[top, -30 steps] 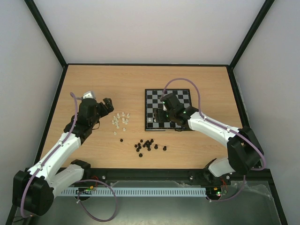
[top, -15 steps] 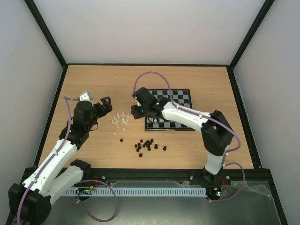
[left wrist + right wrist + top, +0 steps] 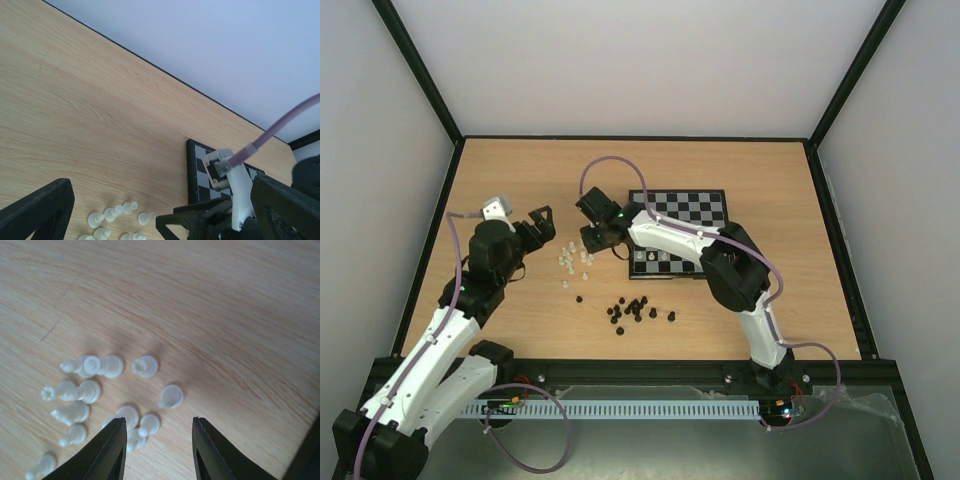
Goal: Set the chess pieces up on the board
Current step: Pick up the chess piece at the center of the board.
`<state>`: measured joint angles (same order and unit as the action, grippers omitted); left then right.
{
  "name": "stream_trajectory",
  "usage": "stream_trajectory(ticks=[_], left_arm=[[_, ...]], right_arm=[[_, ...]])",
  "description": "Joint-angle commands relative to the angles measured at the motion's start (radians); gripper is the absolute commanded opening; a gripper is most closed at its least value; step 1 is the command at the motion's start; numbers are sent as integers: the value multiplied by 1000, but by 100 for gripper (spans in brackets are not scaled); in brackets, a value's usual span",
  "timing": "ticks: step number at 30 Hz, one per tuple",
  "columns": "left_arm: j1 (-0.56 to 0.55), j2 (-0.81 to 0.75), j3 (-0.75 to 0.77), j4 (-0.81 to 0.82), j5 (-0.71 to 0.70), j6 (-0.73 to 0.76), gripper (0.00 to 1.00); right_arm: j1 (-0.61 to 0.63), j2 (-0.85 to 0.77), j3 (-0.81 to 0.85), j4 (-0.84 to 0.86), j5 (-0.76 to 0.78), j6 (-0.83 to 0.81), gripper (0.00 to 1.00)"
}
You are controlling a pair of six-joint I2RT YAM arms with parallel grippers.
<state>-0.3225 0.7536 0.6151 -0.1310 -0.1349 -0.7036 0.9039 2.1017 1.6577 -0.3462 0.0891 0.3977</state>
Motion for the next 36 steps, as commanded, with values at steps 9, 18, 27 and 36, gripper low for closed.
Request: stream_trajectory(ticks=[9, 18, 27, 36], left_arm=[[1, -29, 18, -28, -15, 6, 100], [3, -20, 17, -26, -14, 8, 99], [9, -13, 16, -24, -18, 13, 100], [12, -8, 14, -22, -18, 13, 99]], right_arm=[[4, 130, 175, -184, 107, 7, 36], [3, 160, 194, -184, 73, -3, 34], [3, 182, 207, -172, 34, -14, 34], [4, 194, 221, -171, 27, -21, 26]])
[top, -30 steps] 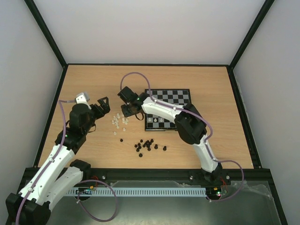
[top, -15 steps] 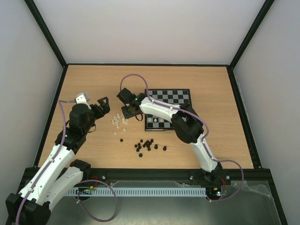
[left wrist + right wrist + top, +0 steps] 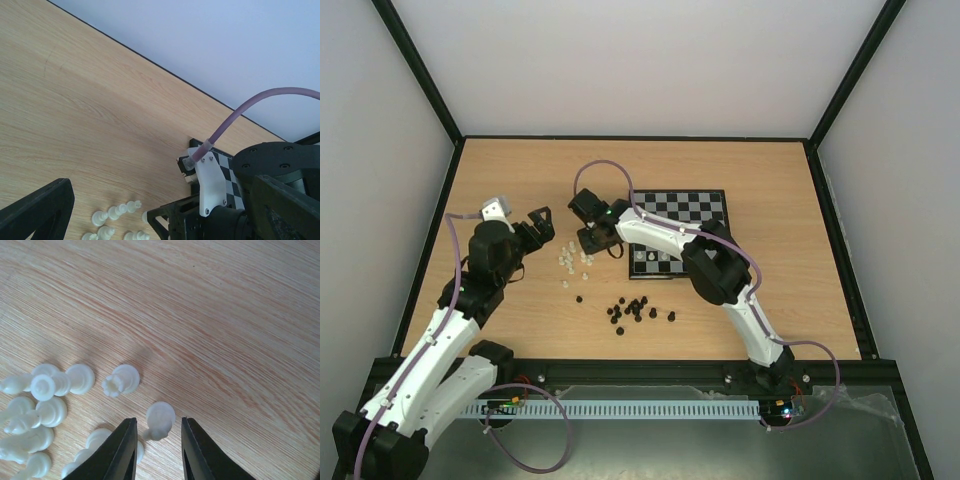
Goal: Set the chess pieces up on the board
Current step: Pick up the chess piece at the center of the board.
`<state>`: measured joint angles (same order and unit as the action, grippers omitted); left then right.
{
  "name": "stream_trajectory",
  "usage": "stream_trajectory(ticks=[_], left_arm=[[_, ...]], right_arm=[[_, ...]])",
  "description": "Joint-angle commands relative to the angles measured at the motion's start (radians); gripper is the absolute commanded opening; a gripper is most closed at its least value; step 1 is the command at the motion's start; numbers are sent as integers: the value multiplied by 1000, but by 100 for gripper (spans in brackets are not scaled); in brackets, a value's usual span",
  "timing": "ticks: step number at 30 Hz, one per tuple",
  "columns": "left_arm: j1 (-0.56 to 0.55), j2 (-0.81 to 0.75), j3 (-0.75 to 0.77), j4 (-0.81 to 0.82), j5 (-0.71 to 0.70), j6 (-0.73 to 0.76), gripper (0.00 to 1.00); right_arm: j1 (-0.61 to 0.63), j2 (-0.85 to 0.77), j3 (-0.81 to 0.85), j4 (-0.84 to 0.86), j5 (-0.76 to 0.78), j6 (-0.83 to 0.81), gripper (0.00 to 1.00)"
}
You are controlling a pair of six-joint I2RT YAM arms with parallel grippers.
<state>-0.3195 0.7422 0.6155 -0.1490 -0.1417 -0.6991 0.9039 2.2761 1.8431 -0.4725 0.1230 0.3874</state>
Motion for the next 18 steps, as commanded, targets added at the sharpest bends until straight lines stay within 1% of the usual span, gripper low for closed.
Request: stream_trajectory(ticks=[1, 12, 14, 18], left_arm=[[9, 4, 15, -4, -10, 8, 99], [9, 11, 15, -2, -7, 10, 99], [10, 11, 15, -1, -7, 10, 100], [10, 13, 14, -1, -6, 10, 100]], right_arm=[[3, 20, 37, -45, -6, -11, 25], [4, 33, 48, -54, -5, -15, 22], [4, 39, 55, -59, -4, -16, 20], [3, 53, 69, -69, -6, -18, 19]])
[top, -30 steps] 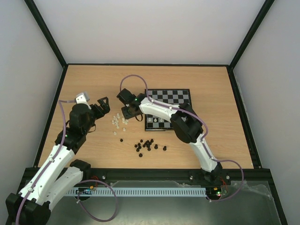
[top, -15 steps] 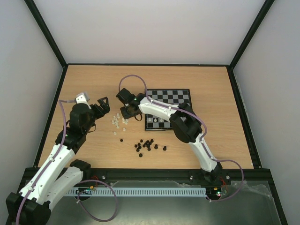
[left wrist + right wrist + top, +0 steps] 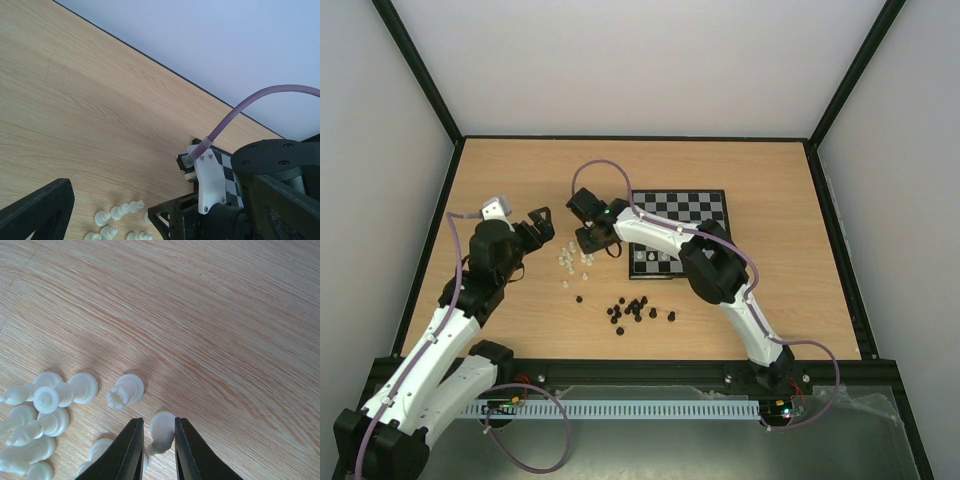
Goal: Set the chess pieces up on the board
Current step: Pick up the chess piece at the center of the board.
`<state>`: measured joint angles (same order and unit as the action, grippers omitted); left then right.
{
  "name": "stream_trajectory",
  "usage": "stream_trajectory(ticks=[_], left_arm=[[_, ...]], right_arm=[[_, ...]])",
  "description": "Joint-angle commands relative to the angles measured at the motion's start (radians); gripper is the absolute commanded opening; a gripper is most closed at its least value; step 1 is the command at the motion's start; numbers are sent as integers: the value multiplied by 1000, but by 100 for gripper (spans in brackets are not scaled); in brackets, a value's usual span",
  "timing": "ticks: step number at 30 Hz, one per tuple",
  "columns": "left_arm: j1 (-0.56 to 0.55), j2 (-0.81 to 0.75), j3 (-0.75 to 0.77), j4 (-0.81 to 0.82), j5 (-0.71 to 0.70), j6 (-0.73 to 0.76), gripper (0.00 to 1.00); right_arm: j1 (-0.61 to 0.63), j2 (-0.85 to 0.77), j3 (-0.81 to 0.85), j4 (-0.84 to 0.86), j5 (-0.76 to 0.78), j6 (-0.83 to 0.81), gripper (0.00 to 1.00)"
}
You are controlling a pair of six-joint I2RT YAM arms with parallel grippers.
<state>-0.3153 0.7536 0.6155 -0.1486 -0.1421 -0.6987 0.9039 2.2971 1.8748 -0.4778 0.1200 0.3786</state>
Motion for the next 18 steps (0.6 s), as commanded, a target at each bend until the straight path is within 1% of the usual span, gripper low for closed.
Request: stream_trajectory(ticks=[1, 3, 6, 18], left_arm=[[6, 1, 15, -2, -5, 10, 100], [6, 2, 16, -2, -5, 9, 100], [6, 3, 15, 0, -5, 9, 100], [6, 6, 14, 2, -3, 9, 100]], right_arm=[[4, 33, 37, -64, -2, -10, 19], [3, 35, 40, -66, 0, -10, 18], [4, 36, 43, -68, 3, -12, 14], [3, 11, 48, -80, 33, -15, 7]])
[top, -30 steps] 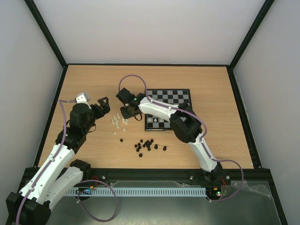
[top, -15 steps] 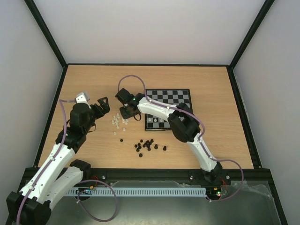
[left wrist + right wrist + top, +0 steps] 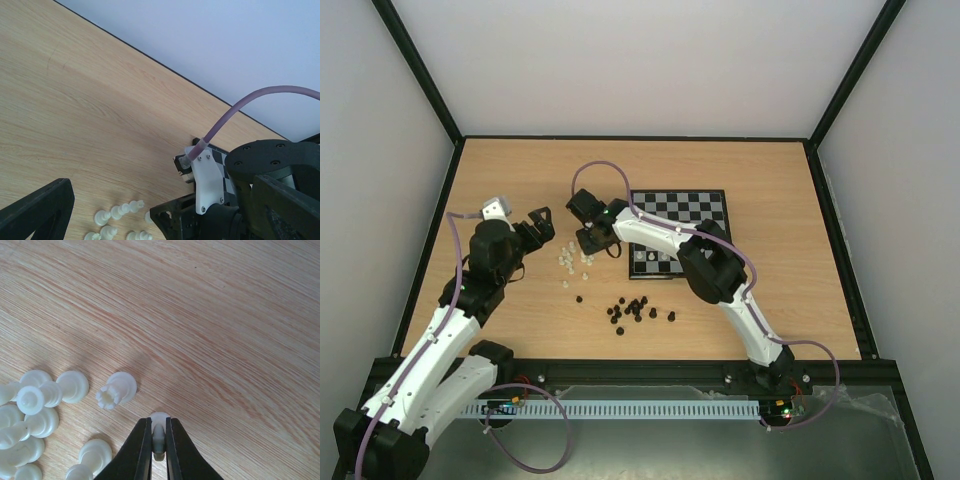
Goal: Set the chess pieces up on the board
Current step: Pick up the chess piece at the center of the board, then place the chess piece on the chessboard.
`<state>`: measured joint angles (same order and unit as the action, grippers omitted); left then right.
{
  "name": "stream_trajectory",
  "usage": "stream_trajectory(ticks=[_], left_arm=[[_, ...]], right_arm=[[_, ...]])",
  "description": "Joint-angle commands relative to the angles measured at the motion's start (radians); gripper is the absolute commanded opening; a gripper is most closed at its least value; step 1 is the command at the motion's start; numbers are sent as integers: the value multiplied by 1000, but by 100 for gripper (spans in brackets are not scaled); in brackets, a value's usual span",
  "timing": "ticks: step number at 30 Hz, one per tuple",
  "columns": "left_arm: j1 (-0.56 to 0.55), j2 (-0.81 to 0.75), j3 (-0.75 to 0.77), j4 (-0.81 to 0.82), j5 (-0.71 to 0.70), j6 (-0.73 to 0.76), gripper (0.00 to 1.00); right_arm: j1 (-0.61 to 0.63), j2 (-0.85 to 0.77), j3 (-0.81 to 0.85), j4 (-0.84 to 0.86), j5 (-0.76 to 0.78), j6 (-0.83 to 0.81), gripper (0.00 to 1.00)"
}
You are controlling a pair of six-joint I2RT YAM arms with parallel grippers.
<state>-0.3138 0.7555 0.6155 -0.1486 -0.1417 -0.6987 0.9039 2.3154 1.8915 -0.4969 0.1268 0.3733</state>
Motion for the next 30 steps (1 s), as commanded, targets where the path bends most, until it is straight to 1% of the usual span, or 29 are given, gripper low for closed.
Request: stream_trajectory(ticks=[1, 6, 10, 12, 15, 21, 25, 30], left_arm=[[5, 5, 13, 2, -4, 10, 100], [4, 3, 15, 0, -5, 11, 100], [4, 2, 16, 0, -8, 11, 99], [4, 0, 19, -4, -10, 11, 100], [5, -5, 17, -5, -13, 12, 100], [7, -1, 17, -4, -13, 13, 99], [8, 4, 18, -3, -13, 14, 100], [8, 12, 18, -1, -9, 15, 99]], right_arm=[[4, -15, 31, -62, 32, -10, 7], [3, -77, 11, -68, 63, -11, 5], [4, -160, -48, -71, 77, -7, 5], [4, -221, -107, -58, 79, -3, 5], [4, -346, -233, -34, 84, 6, 5], [3, -546, -485, -18, 130, 33, 5], [3, -629, -621, -6, 146, 60, 6], [-13, -664, -732, 44, 146, 88, 6]])
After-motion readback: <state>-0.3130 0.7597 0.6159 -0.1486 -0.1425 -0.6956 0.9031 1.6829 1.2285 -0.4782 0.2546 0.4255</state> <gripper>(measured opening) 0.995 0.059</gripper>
